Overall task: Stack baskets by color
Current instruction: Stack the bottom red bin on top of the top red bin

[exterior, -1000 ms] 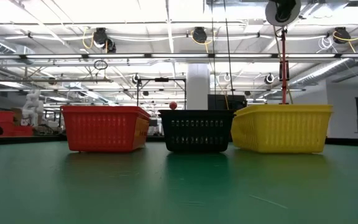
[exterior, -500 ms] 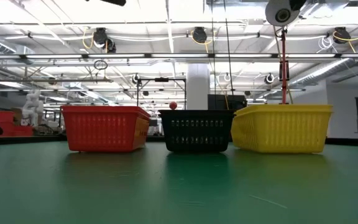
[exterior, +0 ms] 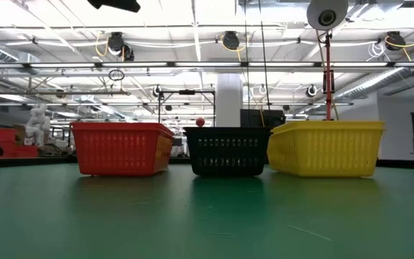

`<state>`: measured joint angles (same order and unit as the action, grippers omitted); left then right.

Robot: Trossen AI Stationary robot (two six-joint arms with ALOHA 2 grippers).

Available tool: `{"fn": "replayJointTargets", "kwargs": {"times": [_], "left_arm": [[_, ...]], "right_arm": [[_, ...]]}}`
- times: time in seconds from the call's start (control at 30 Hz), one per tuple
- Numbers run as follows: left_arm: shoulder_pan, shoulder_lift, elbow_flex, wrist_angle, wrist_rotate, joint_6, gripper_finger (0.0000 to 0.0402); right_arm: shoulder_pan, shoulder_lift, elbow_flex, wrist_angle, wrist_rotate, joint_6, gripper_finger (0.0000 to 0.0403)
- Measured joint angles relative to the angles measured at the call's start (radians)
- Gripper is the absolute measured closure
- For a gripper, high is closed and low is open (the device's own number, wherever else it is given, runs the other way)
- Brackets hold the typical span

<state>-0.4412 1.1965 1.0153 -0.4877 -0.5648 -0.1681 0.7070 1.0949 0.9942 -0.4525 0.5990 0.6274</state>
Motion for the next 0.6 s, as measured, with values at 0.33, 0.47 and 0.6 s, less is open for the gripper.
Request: {"fn": "replayJointTargets", "kwargs": {"times": [0.33,0.47,0.6], "left_arm": [[0.000,0.000,0.000,0.006,0.000,0.006,0.0270],[0.000,0.000,0.000,0.019,0.015,0.006,0.0270],[0.000,0.000,0.000,0.028,0.016,0.007,0.0270]], "right_arm": [[0.045,0.114,0.203,-0.435,-0.303,0.293,0.0397],[0.048,0.148,0.226,-0.540,-0.459,0.359,0.0393],[0.048,0.165,0.226,-0.615,-0.570,0.377,0.0376]]}}
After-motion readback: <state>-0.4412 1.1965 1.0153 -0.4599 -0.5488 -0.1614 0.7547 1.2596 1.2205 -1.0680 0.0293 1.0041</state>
